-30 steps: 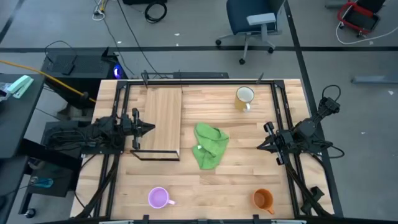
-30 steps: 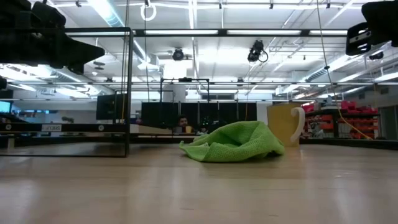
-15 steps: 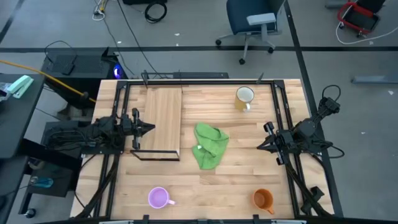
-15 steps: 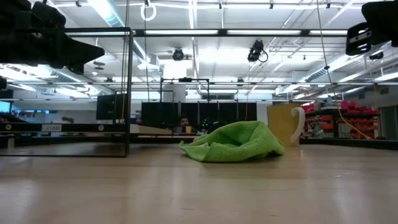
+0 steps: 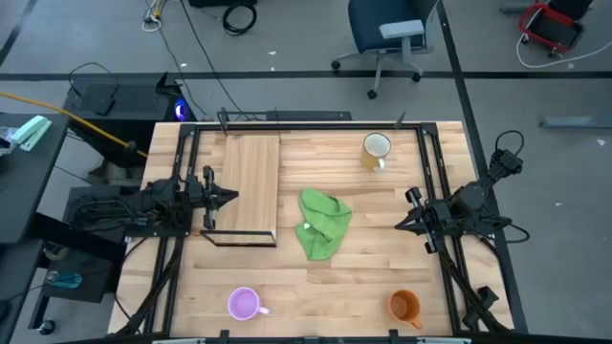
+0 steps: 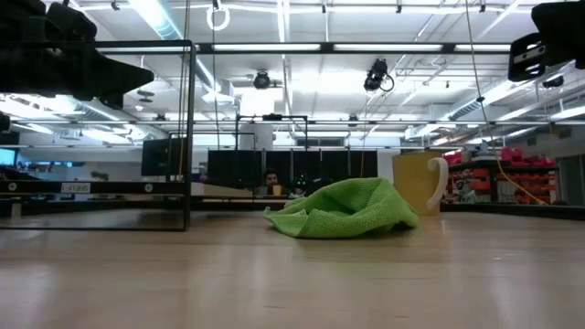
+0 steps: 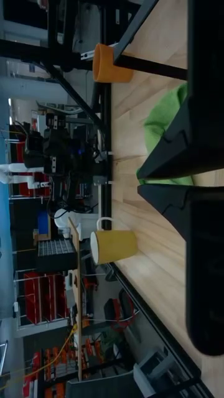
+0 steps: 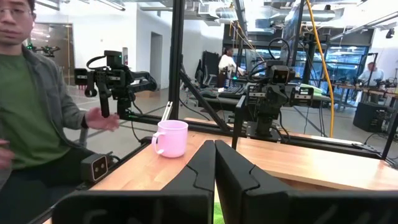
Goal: Stack small to large cups/mugs on shelf
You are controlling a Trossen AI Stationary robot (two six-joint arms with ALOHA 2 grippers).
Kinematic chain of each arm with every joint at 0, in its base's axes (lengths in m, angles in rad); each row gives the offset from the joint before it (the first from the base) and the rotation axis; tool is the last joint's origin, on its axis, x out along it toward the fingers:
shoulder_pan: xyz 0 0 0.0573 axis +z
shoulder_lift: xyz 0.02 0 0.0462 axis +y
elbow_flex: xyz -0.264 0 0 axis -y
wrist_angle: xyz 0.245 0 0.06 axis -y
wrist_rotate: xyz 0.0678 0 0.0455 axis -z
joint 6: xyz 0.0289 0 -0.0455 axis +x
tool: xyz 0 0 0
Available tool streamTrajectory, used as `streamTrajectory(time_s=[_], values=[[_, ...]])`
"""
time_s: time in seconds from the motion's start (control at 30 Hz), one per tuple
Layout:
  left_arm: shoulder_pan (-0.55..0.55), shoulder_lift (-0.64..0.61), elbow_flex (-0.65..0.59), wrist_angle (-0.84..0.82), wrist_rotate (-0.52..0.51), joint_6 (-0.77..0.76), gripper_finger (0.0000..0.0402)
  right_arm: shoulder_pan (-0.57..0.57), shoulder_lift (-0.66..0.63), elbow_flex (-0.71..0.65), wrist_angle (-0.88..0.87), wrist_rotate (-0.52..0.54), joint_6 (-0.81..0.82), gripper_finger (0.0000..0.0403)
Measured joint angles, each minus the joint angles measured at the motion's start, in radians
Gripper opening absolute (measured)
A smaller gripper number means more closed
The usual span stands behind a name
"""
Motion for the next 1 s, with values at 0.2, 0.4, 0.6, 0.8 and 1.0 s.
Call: streamTrajectory(time_s=[0.2, 0.4, 0.6, 0.8, 1.0], values=[[0.0, 0.0, 0.0, 0.0, 0.0, 0.0, 0.0028, 0.0, 0.0, 0.0, 0.0, 0.0, 0.0, 0.0013], [0.0, 0.0, 0.0, 0.0, 0.0, 0.0, 0.0036, 0.0, 0.0, 0.0, 0.0, 0.0, 0.0, 0.0013], [0.0, 0.0, 0.0, 0.0, 0.0, 0.0, 0.003, 0.0, 0.0, 0.0, 0.0, 0.0, 0.0, 0.0013], [0.0, 0.0, 0.0, 0.0, 0.0, 0.0, 0.0026, 0.0, 0.0, 0.0, 0.002, 0.0, 0.0, 0.0013], [0.0, 0.0, 0.0, 0.001, 0.0, 0.0, 0.0033, 0.0, 0.0, 0.0, 0.002, 0.0, 0.0, 0.0013]])
